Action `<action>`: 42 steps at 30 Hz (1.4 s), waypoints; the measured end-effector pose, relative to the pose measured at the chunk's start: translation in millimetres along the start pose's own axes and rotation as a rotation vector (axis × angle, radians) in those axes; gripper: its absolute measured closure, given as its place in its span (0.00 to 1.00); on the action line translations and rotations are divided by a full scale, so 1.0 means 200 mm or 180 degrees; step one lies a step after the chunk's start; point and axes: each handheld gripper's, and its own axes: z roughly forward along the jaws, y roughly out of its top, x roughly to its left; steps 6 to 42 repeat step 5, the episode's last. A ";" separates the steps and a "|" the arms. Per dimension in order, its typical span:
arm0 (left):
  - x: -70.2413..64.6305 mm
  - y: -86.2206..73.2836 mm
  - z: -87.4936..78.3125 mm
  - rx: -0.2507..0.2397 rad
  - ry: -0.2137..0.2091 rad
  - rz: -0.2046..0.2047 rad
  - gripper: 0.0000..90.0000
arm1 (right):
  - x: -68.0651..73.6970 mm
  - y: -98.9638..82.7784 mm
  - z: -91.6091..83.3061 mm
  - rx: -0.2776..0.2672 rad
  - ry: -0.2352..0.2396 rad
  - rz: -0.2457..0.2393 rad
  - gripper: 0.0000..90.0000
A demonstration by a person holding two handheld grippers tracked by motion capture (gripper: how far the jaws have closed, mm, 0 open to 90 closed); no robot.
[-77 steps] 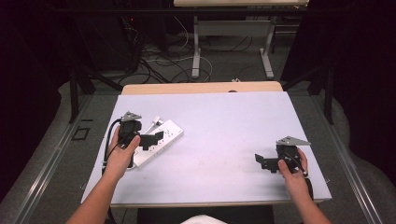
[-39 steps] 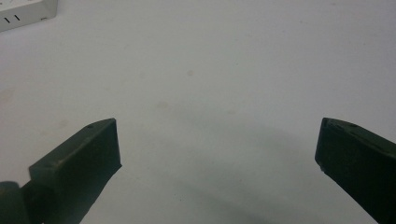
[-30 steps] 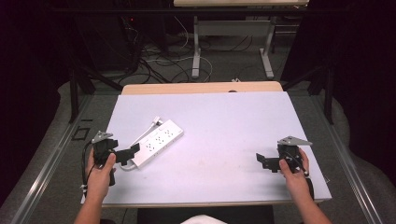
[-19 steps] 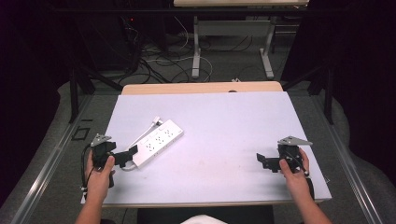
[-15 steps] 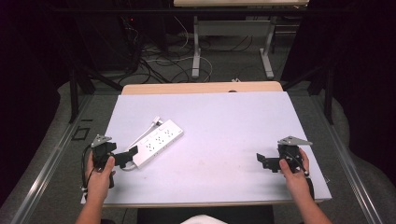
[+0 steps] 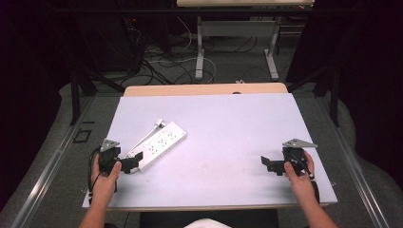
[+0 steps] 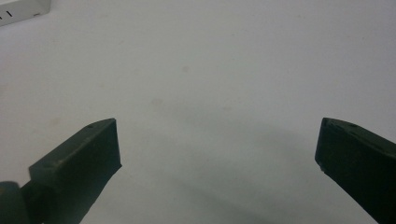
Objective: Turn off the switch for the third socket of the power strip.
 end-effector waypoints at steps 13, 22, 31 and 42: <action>0.00 0.00 0.00 -0.0005 0.0000 -0.0006 0.04 | 0.00 0.00 0.00 0.0001 -0.0001 0.0006 0.00; 0.00 0.00 0.00 -0.0005 0.0000 -0.0006 0.04 | 0.00 0.00 0.00 0.0001 -0.0001 0.0006 0.00; 0.00 0.00 0.00 -0.0005 0.0000 -0.0006 0.04 | 0.00 0.00 0.00 0.0001 -0.0001 0.0006 0.00; 0.00 0.00 0.00 -0.0005 0.0000 -0.0006 0.04 | 0.00 0.00 0.00 0.0001 -0.0001 0.0006 0.00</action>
